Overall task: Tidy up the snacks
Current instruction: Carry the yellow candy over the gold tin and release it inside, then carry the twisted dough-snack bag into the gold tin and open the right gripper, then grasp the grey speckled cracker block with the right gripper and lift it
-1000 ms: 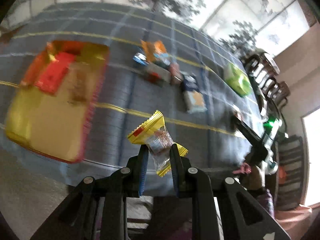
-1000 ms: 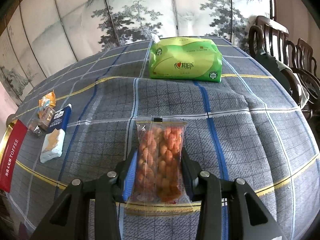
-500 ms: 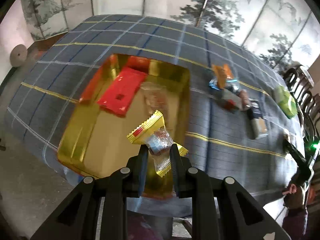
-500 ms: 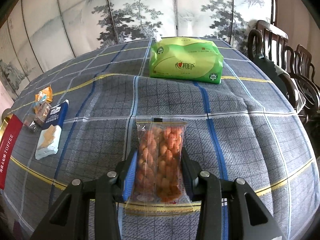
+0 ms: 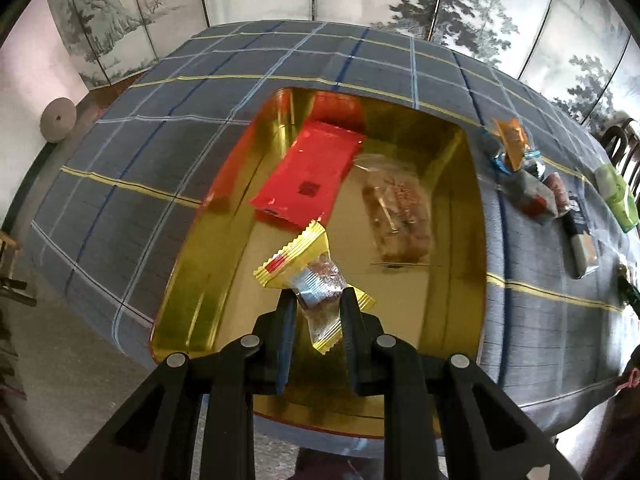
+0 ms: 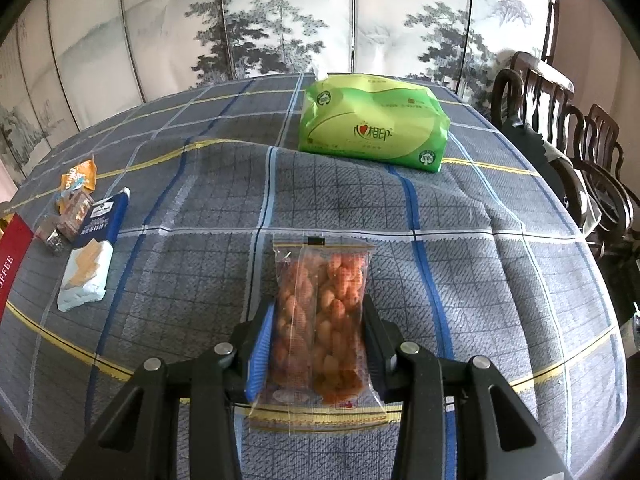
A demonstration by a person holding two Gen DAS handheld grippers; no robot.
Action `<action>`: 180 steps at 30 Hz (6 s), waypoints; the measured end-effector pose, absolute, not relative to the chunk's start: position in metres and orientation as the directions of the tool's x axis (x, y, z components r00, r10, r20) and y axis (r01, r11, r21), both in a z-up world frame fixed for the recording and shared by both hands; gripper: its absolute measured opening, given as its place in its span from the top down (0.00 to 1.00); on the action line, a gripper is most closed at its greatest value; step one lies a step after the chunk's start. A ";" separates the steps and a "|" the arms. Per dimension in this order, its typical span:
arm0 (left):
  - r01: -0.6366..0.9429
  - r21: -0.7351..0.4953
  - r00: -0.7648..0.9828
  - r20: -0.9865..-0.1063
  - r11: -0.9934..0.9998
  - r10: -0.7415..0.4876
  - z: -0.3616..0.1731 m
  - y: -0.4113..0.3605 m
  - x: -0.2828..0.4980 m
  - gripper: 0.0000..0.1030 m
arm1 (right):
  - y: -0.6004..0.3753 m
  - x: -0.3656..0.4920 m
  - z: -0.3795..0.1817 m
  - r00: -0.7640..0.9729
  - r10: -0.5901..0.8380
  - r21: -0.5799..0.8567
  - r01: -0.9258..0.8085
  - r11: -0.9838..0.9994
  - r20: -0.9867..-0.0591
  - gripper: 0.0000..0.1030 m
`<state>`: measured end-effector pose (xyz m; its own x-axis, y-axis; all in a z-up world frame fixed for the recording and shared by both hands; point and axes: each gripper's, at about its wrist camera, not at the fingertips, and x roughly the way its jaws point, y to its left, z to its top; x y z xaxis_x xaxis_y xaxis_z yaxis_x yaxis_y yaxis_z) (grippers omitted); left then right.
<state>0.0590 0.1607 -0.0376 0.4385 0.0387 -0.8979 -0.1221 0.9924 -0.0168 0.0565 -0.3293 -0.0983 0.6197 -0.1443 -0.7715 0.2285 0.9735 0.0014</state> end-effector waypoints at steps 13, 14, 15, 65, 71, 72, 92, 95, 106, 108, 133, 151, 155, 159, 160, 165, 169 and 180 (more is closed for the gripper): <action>-0.112 0.006 0.436 -0.898 0.994 0.055 -0.049 0.172 0.064 0.81 | -0.327 0.058 -0.099 0.615 -0.162 -0.020 0.231 0.973 -0.772 0.61; -0.113 0.009 0.436 -0.898 0.994 0.057 -0.049 0.173 0.064 0.81 | -0.327 0.058 -0.099 0.614 -0.163 -0.021 0.231 0.973 -0.772 0.61; -0.112 0.010 0.436 -0.898 0.994 0.058 -0.050 0.174 0.065 0.80 | -0.327 0.058 -0.099 0.614 -0.164 -0.022 0.231 0.973 -0.772 0.61; -0.139 0.212 0.672 -0.697 0.967 0.250 0.052 0.139 -0.026 0.32 | -0.295 0.023 -0.097 0.606 -0.122 0.032 0.238 0.971 -0.786 0.61; -0.126 0.232 0.698 -0.670 0.964 0.253 0.066 0.130 -0.037 0.32 | -0.283 0.014 -0.096 0.607 -0.098 0.058 0.232 0.971 -0.788 0.61; -0.125 0.231 0.702 -0.667 0.965 0.251 0.068 0.129 -0.038 0.32 | -0.283 0.014 -0.096 0.608 -0.095 0.062 0.232 0.971 -0.789 0.61; -0.126 0.218 0.689 -0.683 0.968 0.243 0.068 0.135 -0.049 0.31 | -0.214 0.017 -0.043 0.677 -0.005 0.091 0.106 0.990 -0.736 0.61; -0.128 0.211 0.679 -0.694 0.969 0.240 0.064 0.143 -0.047 0.31 | -0.196 0.021 -0.035 0.685 0.021 0.093 0.068 0.993 -0.729 0.61; -0.149 0.140 0.613 -0.764 0.979 0.203 0.039 0.174 -0.039 0.23 | -0.103 0.044 -0.003 0.693 0.168 0.111 -0.126 0.986 -0.701 0.61; -0.162 0.131 0.601 -0.773 0.978 0.203 0.035 0.182 -0.038 0.22 | -0.083 0.050 0.002 0.685 0.207 0.127 -0.166 0.978 -0.698 0.61; -0.211 0.060 0.552 -0.816 0.976 0.170 -0.002 0.234 -0.040 0.01 | 0.092 0.158 -0.039 0.468 0.397 0.239 -0.362 0.901 -0.790 0.61; -0.184 0.114 0.507 -0.840 0.976 0.194 -0.019 0.229 -0.032 0.01 | 0.118 0.197 -0.061 0.467 0.386 0.258 -0.315 0.913 -0.796 0.55; -0.184 0.111 0.512 -0.837 0.977 0.192 -0.013 0.226 -0.033 0.01 | 0.097 0.176 -0.042 0.513 0.462 0.331 -0.330 0.884 -0.723 0.50; -0.167 0.092 0.528 -0.833 0.982 0.168 -0.007 0.220 -0.036 0.01 | 0.051 0.137 -0.032 0.586 0.429 0.292 -0.318 0.902 -0.687 0.49; -0.153 0.089 0.532 -0.832 0.984 0.157 -0.006 0.215 -0.036 0.01 | 0.036 0.125 -0.031 0.605 0.397 0.234 -0.332 0.914 -0.690 0.50; -0.097 0.098 0.536 -0.833 0.991 0.134 -0.004 0.194 -0.033 0.01 | -0.017 0.112 -0.032 0.620 0.264 -0.004 -0.396 0.918 -0.739 0.49; -0.080 0.094 0.529 -0.840 0.992 0.122 -0.005 0.183 -0.027 0.01 | -0.037 0.136 -0.032 0.568 0.222 -0.095 -0.475 0.875 -0.792 0.49; -0.081 0.090 0.481 -0.869 0.993 0.118 -0.011 0.172 -0.007 0.01 | -0.030 0.193 -0.062 0.447 0.171 -0.178 -0.637 0.750 -0.878 0.49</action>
<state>-0.0065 0.1717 -0.0109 0.4806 0.1185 -0.8689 -0.0812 0.9926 0.0904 0.1930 -0.0301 -0.0616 0.4468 0.1708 -0.8782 -0.6373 0.7496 -0.1785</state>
